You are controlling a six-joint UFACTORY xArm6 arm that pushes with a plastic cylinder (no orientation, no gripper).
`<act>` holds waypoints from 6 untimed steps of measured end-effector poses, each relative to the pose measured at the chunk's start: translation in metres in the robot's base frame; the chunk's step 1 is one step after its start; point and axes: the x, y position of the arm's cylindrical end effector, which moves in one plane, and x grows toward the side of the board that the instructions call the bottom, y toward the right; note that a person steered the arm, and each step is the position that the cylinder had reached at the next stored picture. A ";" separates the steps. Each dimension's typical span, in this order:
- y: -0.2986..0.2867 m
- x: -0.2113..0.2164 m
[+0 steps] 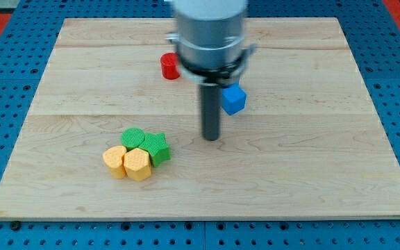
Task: Separate the blue triangle with blue cube
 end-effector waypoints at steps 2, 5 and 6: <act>0.090 -0.042; 0.004 -0.106; -0.020 -0.105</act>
